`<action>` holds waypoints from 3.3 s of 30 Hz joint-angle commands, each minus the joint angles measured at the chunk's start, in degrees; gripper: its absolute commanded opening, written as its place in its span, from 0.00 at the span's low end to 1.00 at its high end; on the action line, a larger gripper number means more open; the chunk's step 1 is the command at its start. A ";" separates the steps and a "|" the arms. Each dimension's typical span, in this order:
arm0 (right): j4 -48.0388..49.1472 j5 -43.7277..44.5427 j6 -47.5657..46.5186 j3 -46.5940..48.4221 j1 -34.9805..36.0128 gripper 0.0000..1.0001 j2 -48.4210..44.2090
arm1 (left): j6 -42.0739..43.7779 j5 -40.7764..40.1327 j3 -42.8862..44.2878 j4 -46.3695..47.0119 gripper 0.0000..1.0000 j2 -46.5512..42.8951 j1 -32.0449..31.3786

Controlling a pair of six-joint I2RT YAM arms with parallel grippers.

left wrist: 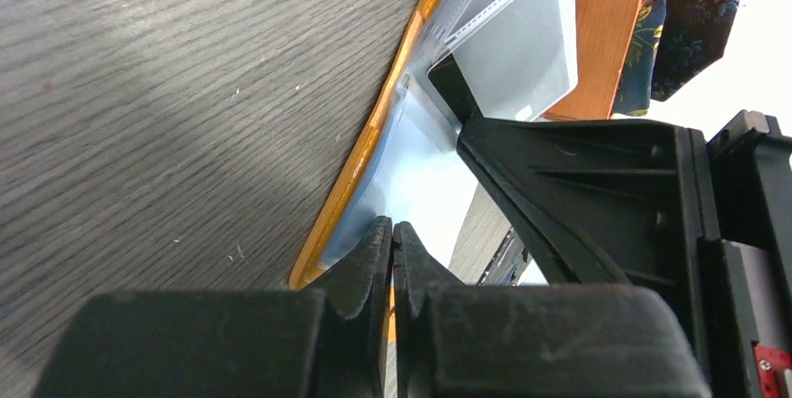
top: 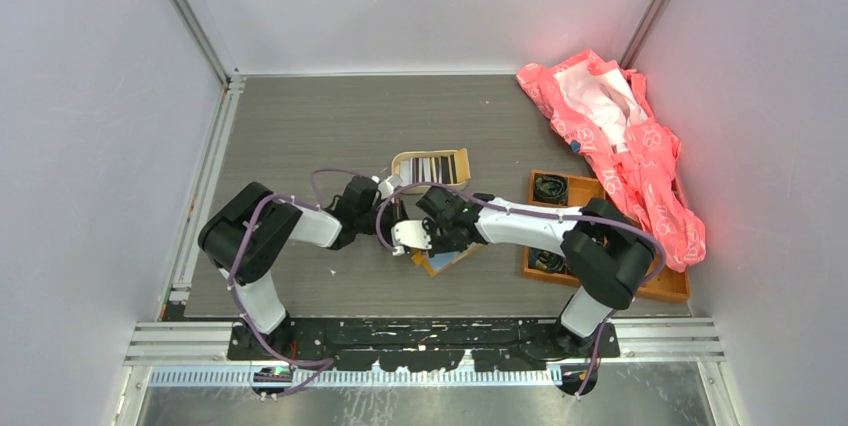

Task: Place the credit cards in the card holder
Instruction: Insert the credit card into the card holder.

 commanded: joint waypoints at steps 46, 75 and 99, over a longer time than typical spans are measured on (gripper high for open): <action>-3.13 -3.32 10.07 4.46 -4.05 0.28 -5.39 | 4.27 0.46 0.79 -2.57 0.05 1.84 0.32; 0.20 10.06 21.50 6.78 -6.11 0.75 1.48 | 10.16 -13.89 -8.94 -1.81 0.18 -31.20 0.33; -7.74 -20.36 12.74 4.33 -13.68 0.44 -10.47 | 4.33 -20.31 -21.61 -3.08 0.78 -53.65 1.01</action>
